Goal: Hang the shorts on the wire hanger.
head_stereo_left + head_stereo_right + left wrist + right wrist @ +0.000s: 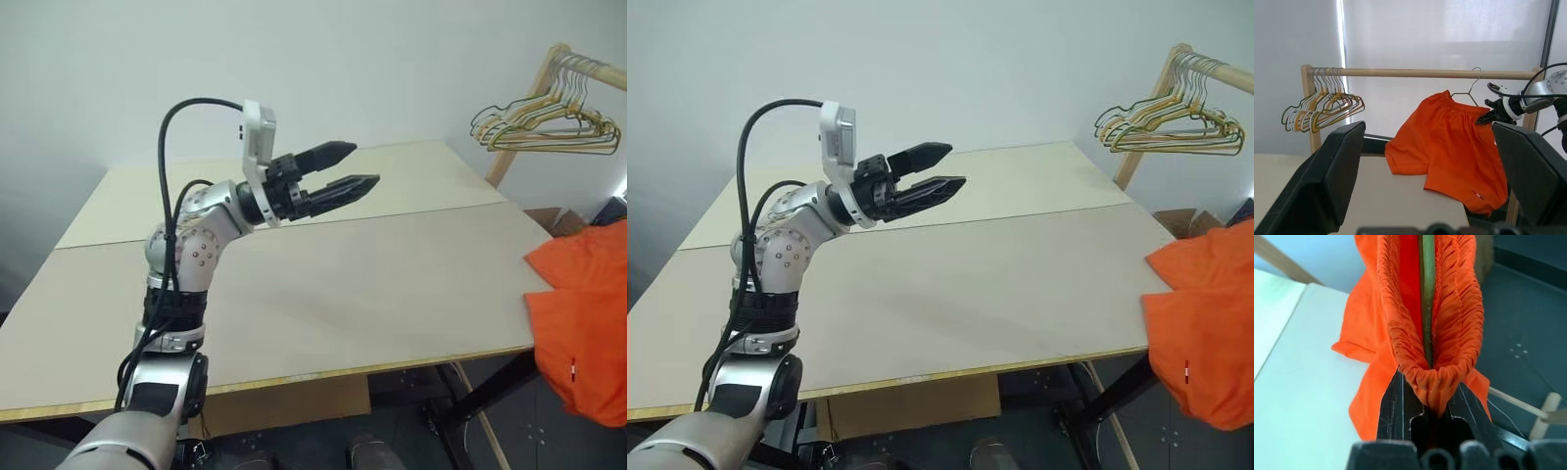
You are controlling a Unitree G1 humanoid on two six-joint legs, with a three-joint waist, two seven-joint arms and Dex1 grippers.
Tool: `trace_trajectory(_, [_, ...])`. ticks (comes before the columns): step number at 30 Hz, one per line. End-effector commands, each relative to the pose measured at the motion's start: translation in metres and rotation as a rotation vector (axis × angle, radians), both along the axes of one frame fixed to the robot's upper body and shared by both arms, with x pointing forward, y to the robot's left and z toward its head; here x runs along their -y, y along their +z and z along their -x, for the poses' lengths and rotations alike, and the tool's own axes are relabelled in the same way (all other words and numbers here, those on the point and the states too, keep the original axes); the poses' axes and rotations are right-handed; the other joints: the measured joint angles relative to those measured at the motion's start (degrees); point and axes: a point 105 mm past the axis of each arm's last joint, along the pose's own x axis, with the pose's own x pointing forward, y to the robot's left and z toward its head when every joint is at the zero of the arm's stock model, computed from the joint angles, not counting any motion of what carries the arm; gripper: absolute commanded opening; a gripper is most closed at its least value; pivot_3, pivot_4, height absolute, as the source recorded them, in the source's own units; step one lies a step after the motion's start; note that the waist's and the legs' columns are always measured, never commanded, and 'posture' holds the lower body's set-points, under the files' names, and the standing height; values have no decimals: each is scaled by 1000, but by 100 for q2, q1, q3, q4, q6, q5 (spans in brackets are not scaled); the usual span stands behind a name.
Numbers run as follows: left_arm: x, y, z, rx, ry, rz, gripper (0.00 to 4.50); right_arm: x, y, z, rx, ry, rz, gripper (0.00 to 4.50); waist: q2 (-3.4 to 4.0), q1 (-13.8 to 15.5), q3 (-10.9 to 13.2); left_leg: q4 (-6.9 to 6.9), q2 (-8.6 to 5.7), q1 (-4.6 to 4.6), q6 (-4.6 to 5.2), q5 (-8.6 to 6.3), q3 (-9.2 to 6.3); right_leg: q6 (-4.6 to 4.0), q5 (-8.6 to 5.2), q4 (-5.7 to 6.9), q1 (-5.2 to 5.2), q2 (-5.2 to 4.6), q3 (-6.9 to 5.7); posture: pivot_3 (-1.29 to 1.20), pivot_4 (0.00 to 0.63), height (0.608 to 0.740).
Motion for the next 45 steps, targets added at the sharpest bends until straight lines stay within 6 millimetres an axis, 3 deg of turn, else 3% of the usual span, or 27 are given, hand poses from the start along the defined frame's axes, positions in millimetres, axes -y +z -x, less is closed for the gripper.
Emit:
trace_trajectory(1, [-1, 10, 8, 47, -14, 8, 4475, -1, 9, 3, -7, -20, 65, 15, 0, -3, 0, 0, 0, 0, 0, 0, 0, 1, 0, -1, 0, 0, 0, -99, 0, 740])
trace_trajectory(14, [1, 12, 6, 58, -36, -4, 4500, -23, 51, -3, 88, -2, 293, 4485, 12, -54, -5, -3, 1, 1, 0, 0, 0, 2, 0, -2, 0, 0, 2, -106, 0, 740])
trace_trajectory(18, [1, 13, 5, 63, -34, -5, 4500, -31, 87, 10, 41, -212, 539, 4485, 28, -60, -8, -4, 1, 1, 0, 0, 1, 2, 0, 0, -6, 0, 4, -101, 0, 740])
trace_trajectory(22, [-2, 14, 4, 64, -31, -16, 4500, -54, 127, 10, 122, -404, 826, 4485, 33, -63, -10, -12, 4, 1, 0, 0, 1, -1, -3, 1, -12, 1, 3, -93, 0, 740])
trace_trajectory(25, [-5, 12, 2, 70, -15, -33, 4500, -99, 150, -18, 221, -344, 1148, 4485, 39, -65, -14, -12, 4, -4, 0, 0, 3, 0, -3, -1, -16, 0, 5, -78, 0, 740])
trace_trajectory(27, [-9, 11, 1, 78, 8, -47, 4500, -136, 152, -46, 353, -165, 1261, 4485, 37, -74, -13, -12, 4, -1, 0, 0, 7, 0, -3, 1, -16, 0, 8, -53, 0, 740])
trace_trajectory(30, [-17, 2, -4, 87, 71, -86, 4500, -190, 138, -84, 549, 226, 1275, 4485, 32, -54, -10, -12, 6, 4, 0, 0, 6, 1, -2, 4, -11, 2, 6, -25, 0, 740])
trace_trajectory(34, [-35, -18, -9, 120, 196, -141, 4500, -234, 102, -118, 629, 644, 1176, 4485, 12, 33, 2, -13, 5, -3, 0, 0, -3, 1, -1, 3, -11, 3, 0, 33, 0, 740])
trace_trajectory(36, [-44, -29, -7, 123, 232, -188, 4500, -257, 78, -128, 608, 909, 1106, 4485, -10, 136, 15, -12, 5, -6, 0, 0, -4, 0, 0, -4, -11, 1, 0, 58, 0, 740])
trace_trajectory(39, [-53, -40, -2, 133, 236, -259, 4500, -286, 54, -126, 610, 1247, 1039, 4485, -44, 340, 38, -12, 8, -13, 1, 0, -5, -4, 3, -2, -18, 1, -9, 101, 0, 740])
trace_trajectory(41, [-59, -48, 2, 103, 208, -322, 4500, -297, 39, -123, 599, 1427, 966, 4485, -64, 507, 51, -12, 10, -14, 0, 0, -8, -5, 2, -2, -19, 1, -19, 122, 0, 740])
trace_trajectory(45, [-69, -57, 3, 112, 220, -417, 4500, -294, 22, -134, 508, 1514, 918, 4485, -83, 779, 62, -10, 11, -11, 0, 0, -6, -7, 1, -3, -17, -1, -23, 170, 0, 740])
